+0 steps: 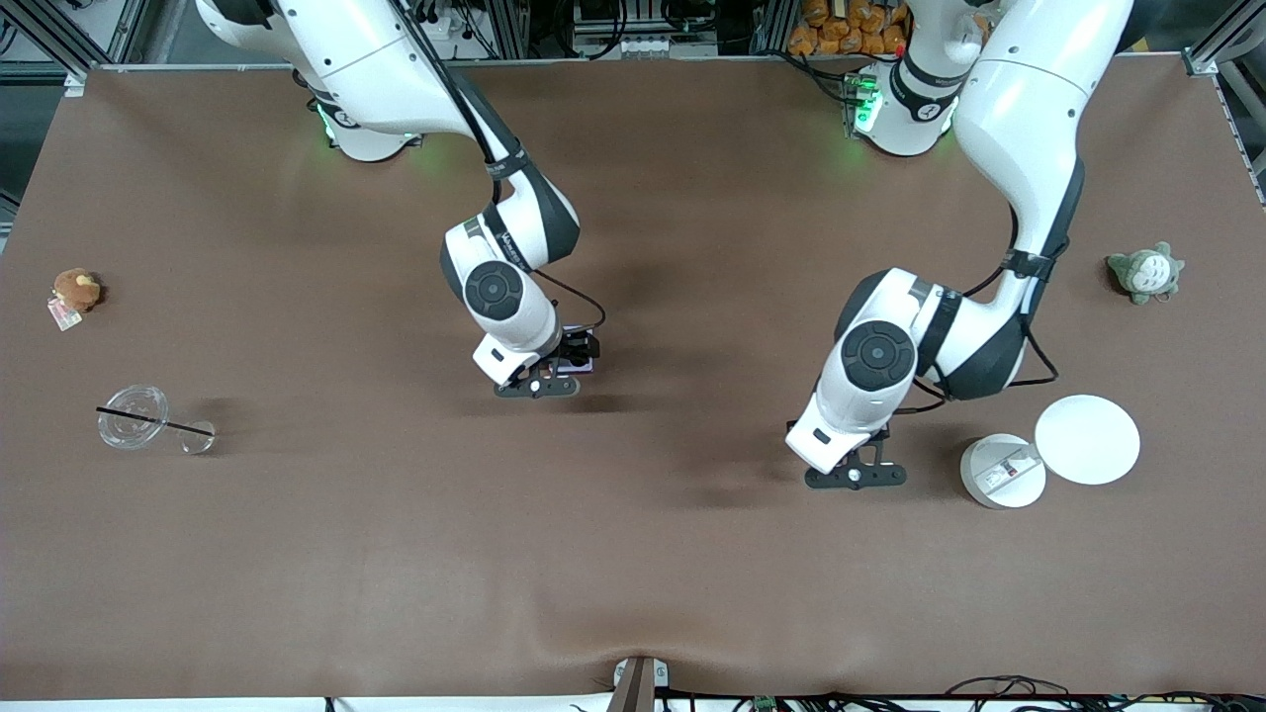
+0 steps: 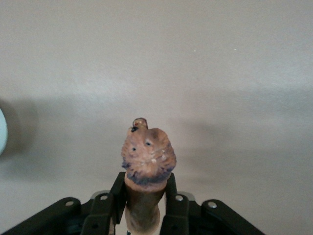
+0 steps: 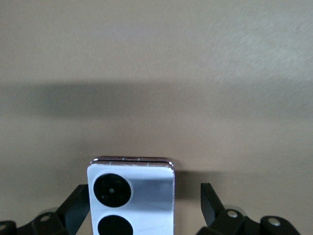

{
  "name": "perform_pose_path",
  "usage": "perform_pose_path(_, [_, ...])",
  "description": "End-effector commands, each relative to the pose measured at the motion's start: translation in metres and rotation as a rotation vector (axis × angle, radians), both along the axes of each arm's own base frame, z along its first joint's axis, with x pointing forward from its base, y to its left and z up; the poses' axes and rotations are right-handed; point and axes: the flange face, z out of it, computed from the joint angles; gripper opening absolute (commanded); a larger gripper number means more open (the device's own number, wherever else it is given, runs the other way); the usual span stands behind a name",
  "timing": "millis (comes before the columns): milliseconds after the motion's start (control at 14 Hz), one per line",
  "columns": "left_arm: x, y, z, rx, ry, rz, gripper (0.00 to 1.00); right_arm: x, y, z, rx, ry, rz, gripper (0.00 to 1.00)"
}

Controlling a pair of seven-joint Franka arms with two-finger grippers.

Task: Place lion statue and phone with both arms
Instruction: 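Grasp the phone with the right gripper while the left gripper carries the lion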

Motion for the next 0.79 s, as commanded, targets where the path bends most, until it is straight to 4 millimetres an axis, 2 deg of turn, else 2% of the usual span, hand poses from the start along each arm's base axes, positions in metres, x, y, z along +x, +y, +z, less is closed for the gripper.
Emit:
perform_pose_path(0, [0.010, 0.033, -0.002, 0.024, 0.014, -0.076, 0.00, -0.010, -0.001, 0.003, -0.005, -0.015, 0.018, 1.00])
perform_pose_path(143, [0.013, 0.042, -0.006, 0.028, 0.025, -0.108, 0.00, -0.012, 0.001, 0.005, -0.007, -0.010, 0.018, 1.00])
perform_pose_path(214, [0.015, 0.047, -0.009, 0.031, 0.030, -0.127, 0.00, -0.019, 0.009, 0.005, -0.006, -0.011, 0.032, 1.00])
perform_pose_path(286, [0.018, 0.058, -0.010, 0.047, 0.029, -0.150, 0.00, -0.022, 0.012, 0.004, -0.005, -0.012, 0.038, 1.00])
perform_pose_path(357, [0.023, 0.073, -0.011, 0.058, 0.033, -0.163, 0.00, -0.024, 0.010, 0.001, -0.009, -0.009, 0.039, 1.00])
perform_pose_path(500, [0.024, 0.082, -0.016, 0.063, 0.044, -0.188, 0.00, -0.025, 0.008, -0.004, -0.014, -0.007, 0.036, 1.00])
perform_pose_path(714, [0.027, 0.109, -0.028, 0.064, 0.063, -0.158, 0.00, -0.027, 0.006, -0.008, -0.011, -0.018, 0.036, 1.00])
